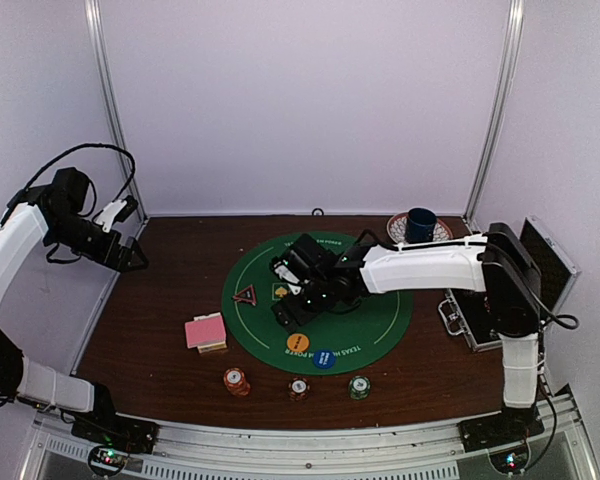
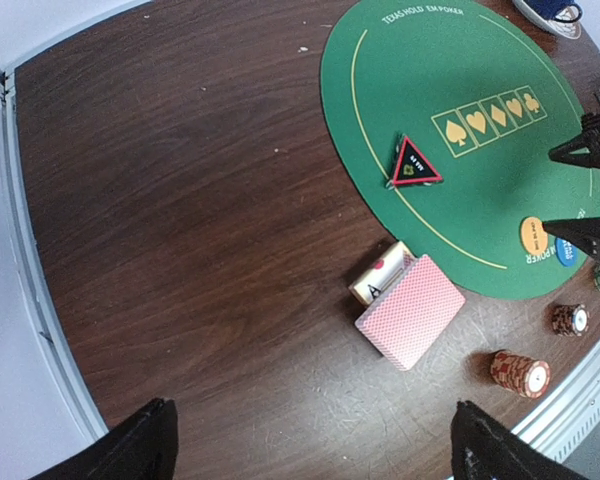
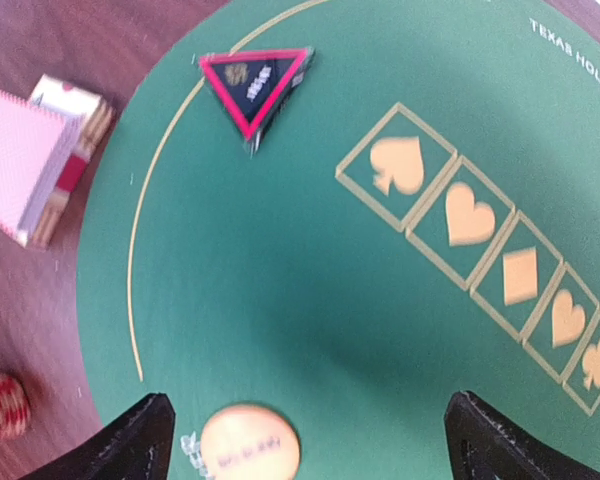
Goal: Distribute texas hold em gaming equipment
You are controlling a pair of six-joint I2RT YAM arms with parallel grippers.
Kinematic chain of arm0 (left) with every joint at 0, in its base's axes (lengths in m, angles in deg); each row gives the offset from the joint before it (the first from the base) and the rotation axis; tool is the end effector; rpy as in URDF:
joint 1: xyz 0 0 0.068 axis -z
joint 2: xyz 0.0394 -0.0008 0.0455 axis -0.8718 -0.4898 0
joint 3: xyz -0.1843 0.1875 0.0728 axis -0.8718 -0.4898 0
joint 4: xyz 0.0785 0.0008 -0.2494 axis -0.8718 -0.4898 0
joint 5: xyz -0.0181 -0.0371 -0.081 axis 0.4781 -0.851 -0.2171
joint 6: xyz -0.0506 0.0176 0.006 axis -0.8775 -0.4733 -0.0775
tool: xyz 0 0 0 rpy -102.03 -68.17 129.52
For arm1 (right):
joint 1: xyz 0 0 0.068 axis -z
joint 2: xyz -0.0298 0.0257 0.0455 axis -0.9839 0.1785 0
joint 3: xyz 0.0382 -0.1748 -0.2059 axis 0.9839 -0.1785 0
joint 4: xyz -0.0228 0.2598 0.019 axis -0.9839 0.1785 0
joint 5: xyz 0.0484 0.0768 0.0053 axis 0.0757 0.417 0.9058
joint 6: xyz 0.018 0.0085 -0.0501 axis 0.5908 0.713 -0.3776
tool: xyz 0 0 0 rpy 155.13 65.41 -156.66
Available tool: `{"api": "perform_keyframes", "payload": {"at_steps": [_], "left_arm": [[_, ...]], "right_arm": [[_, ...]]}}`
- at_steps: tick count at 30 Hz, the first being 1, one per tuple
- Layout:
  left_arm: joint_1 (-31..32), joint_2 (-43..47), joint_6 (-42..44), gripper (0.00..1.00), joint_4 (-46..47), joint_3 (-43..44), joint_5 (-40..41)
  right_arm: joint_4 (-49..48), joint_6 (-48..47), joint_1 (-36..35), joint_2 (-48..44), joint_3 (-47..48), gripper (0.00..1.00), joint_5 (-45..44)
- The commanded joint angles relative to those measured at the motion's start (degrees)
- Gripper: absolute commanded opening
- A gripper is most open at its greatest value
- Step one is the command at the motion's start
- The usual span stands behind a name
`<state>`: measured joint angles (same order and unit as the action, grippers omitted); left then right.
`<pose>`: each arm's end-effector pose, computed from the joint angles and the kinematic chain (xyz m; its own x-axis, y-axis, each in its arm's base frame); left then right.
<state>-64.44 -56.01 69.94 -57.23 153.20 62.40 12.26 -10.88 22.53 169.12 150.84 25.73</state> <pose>0.2308 0.0013 0.3385 -0.8310 0.1670 -0.5306 0.3288 0.9169 -0.2264 0.2446 0.3778 0.1956 -0.6108 -0.5634 -0.5563 -0.7221 0.6845 0.0995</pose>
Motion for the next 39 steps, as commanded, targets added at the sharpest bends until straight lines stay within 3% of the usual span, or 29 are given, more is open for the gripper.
{"api": "perform_keyframes", "payload": {"at_steps": [1, 5, 18, 28, 33, 39], "left_arm": [[-0.2, -0.2, 1.4, 0.98, 0.1, 1.8, -1.3], [-0.2, -0.1, 1.6, 0.98, -0.5, 2.3, -1.6], [-0.2, 0.2, 1.4, 0.98, -0.7, 2.7, -2.1], [-0.2, 0.2, 1.5, 0.98, -1.2, 3.2, -2.3], [-0.2, 0.3, 1.4, 0.98, -1.1, 3.3, -2.0], [-0.2, 0.6, 1.4, 0.98, -1.1, 3.5, -1.9]], "right_arm": [[-2.1, 3.1, -1.7, -4.1, -7.5, 0.99, -0.1], [-2.9, 4.3, -2.9, -5.8, -11.7, 0.99, 0.3], [-3.2, 5.3, -3.9, -0.7, -10.5, 0.77, 0.0], [-2.6, 5.0, -4.2, 1.7, -10.0, 0.76, -1.4], [-2.2, 5.4, -4.1, 2.0, -9.9, 0.60, -4.4], [-1.1, 4.8, -3.7, 1.5, -9.9, 0.56, -6.7]]}}
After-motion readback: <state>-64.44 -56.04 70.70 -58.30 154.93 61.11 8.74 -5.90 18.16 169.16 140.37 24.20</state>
